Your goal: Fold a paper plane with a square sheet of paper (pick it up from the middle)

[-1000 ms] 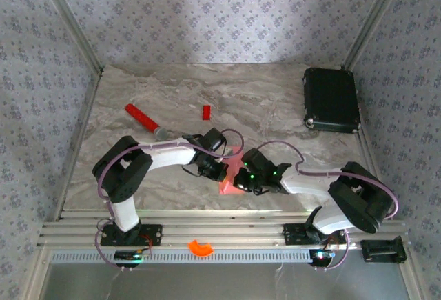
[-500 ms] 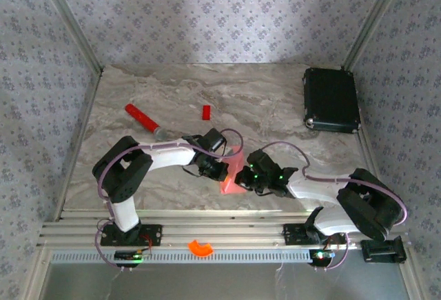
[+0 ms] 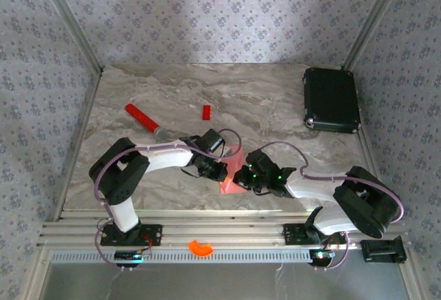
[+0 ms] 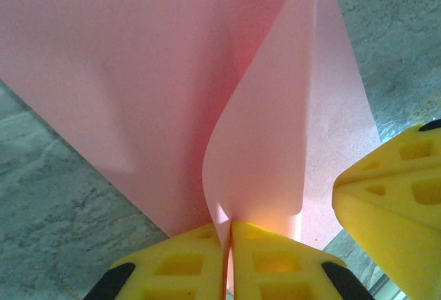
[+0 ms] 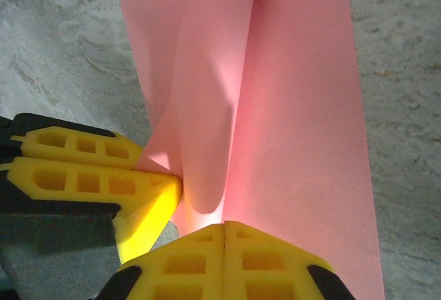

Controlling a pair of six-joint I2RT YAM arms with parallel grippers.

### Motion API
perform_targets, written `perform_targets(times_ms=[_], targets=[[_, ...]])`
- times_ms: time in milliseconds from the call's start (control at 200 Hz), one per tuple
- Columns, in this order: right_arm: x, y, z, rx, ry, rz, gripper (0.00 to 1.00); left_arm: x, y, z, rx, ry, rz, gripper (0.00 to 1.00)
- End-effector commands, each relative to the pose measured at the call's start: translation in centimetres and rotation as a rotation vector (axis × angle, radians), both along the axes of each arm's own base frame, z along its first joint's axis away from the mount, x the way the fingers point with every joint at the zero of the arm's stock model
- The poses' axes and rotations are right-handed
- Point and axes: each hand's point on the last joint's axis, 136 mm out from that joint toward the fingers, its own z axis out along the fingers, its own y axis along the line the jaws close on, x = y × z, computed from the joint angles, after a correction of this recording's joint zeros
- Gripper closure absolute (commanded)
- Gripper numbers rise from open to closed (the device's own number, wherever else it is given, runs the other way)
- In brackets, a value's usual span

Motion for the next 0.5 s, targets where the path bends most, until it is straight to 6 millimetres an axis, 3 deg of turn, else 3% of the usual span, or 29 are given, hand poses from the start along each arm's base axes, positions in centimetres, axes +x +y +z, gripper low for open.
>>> perform_targets(times_ms=[0, 495], targets=[[-0.33, -0.16, -0.5, -0.007, 0.015, -0.003, 0.97, -0.03, -0.13, 1.19, -0.036, -0.002, 0.006, 0.9], [-0.53, 0.78, -0.09, 0.006, 0.014, 0.043, 0.97, 0.08, -0.07, 1.25, -0.035, -0.003, 0.005, 0.9]])
